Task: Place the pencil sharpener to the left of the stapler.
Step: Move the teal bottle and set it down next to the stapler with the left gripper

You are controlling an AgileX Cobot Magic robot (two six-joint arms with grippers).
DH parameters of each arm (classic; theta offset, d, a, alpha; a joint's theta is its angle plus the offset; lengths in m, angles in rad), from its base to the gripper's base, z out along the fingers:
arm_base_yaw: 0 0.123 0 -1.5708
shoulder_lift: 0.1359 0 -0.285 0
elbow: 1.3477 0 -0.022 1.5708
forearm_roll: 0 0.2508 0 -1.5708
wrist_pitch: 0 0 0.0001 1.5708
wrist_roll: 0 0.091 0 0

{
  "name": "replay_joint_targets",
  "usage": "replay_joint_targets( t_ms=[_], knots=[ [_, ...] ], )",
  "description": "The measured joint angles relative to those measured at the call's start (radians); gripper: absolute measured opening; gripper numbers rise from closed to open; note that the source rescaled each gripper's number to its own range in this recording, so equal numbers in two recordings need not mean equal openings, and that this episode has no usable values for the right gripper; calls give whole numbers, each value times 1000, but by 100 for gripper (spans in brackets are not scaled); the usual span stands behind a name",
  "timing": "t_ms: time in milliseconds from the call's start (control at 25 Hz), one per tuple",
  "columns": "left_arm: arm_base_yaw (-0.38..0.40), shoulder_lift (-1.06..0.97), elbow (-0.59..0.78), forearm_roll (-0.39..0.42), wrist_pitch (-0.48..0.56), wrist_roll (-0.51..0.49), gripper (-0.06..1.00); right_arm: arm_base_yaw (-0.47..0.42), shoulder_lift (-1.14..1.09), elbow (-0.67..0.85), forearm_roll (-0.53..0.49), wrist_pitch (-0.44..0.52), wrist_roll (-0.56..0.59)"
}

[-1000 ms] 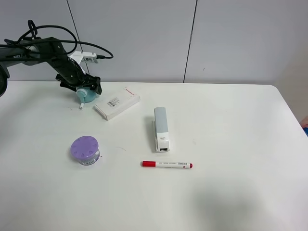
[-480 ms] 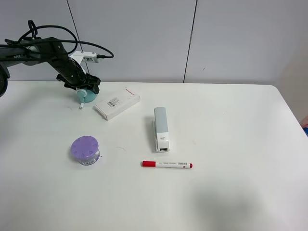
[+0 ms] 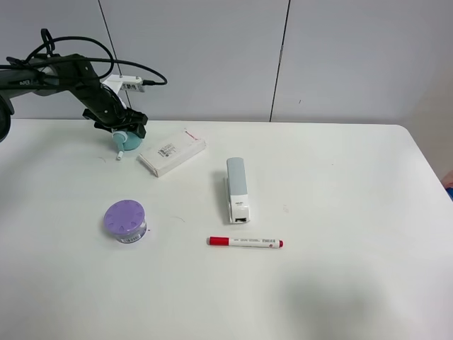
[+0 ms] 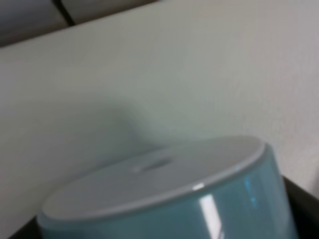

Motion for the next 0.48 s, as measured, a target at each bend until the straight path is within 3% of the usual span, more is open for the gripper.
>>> replay_joint_targets(
  t_ms=[240, 480],
  knots=[
    [0, -60, 0, 2, 28, 0, 0, 0, 0, 0, 0, 0, 0],
    [-17, -99, 0, 39, 126, -13, 0, 0, 0, 0, 0, 0, 0]
  ],
)
